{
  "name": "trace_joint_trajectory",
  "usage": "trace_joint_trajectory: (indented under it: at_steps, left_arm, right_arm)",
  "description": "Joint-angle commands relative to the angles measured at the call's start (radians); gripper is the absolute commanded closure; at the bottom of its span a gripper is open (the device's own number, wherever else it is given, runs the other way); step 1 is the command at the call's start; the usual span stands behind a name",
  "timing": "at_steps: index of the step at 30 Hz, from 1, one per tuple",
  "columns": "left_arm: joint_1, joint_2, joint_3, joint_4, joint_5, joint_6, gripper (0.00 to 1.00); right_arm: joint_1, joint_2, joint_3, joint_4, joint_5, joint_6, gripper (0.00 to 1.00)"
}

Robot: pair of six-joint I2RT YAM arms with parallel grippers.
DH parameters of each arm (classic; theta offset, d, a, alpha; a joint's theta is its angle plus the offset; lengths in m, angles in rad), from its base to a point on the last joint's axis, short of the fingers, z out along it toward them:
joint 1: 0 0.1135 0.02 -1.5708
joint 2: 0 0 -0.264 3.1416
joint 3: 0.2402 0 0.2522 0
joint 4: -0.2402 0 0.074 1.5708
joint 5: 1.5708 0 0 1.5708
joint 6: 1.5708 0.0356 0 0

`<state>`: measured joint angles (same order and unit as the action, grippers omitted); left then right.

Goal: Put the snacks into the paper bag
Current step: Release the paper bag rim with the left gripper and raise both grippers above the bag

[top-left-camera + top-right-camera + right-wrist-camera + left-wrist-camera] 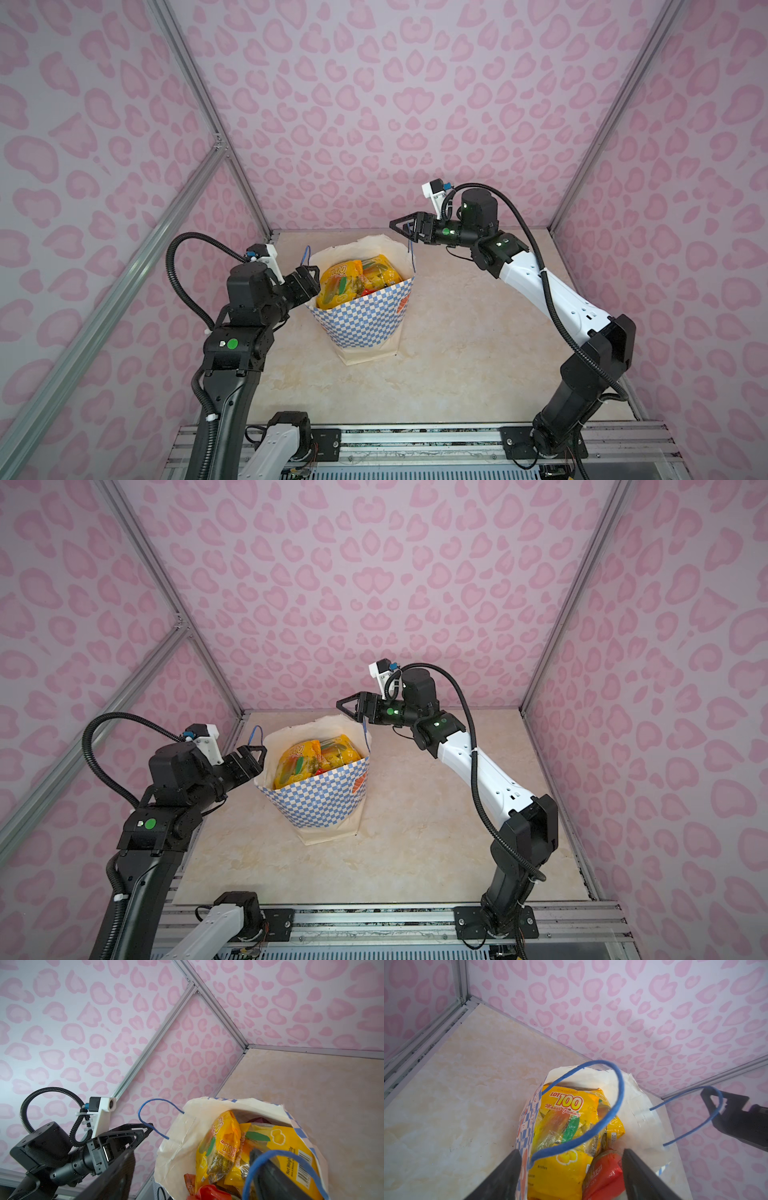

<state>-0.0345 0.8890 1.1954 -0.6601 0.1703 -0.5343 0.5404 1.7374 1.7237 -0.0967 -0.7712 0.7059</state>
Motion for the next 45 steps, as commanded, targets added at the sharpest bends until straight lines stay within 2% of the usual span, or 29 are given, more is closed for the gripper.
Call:
trace_joint_trajectory:
  at_steps: [1, 5, 13, 15, 20, 23, 27, 32, 41, 45]
  left_arm:
    - [0.000, 0.032, 0.051, -0.011, 0.060, -0.005, 0.12]
    - [-0.001, 0.093, 0.105, -0.038, 0.097, 0.013, 0.12]
    - [0.000, 0.174, 0.144, 0.001, 0.215, -0.008, 0.12]
    - [-0.001, 0.197, 0.158, 0.003, 0.216, -0.009, 0.12]
    - [-0.001, 0.237, 0.196, -0.024, 0.116, 0.008, 0.12]
    - [-0.001, 0.265, 0.203, -0.003, 0.151, 0.011, 0.12]
    - [0.001, 0.324, 0.229, 0.006, 0.245, 0.008, 0.12]
    - [0.002, 0.340, 0.236, 0.098, 0.444, -0.051, 0.12]
    - [0.015, 0.332, 0.234, 0.281, 0.656, -0.245, 0.12]
    - [0.021, 0.348, 0.272, 0.337, 0.686, -0.308, 0.13]
  right_arm:
    - [-0.002, 0.018, 0.013, 0.082, -0.060, 0.032, 0.12]
    - [-0.005, 0.036, 0.022, 0.068, -0.068, 0.031, 0.13]
    - [-0.023, 0.062, 0.041, -0.042, -0.010, -0.005, 0.12]
    - [-0.026, 0.066, 0.046, -0.074, 0.010, -0.018, 0.12]
    - [-0.027, 0.054, 0.040, -0.108, 0.055, -0.039, 0.12]
    - [-0.028, 0.059, 0.042, -0.093, 0.038, -0.026, 0.12]
    - [-0.028, 0.061, 0.040, -0.074, 0.026, -0.014, 0.12]
    - [-0.028, 0.063, 0.035, -0.002, -0.027, 0.021, 0.12]
    - [-0.013, 0.091, 0.063, 0.247, -0.140, 0.189, 0.13]
    - [-0.014, 0.093, 0.093, 0.306, -0.154, 0.240, 0.13]
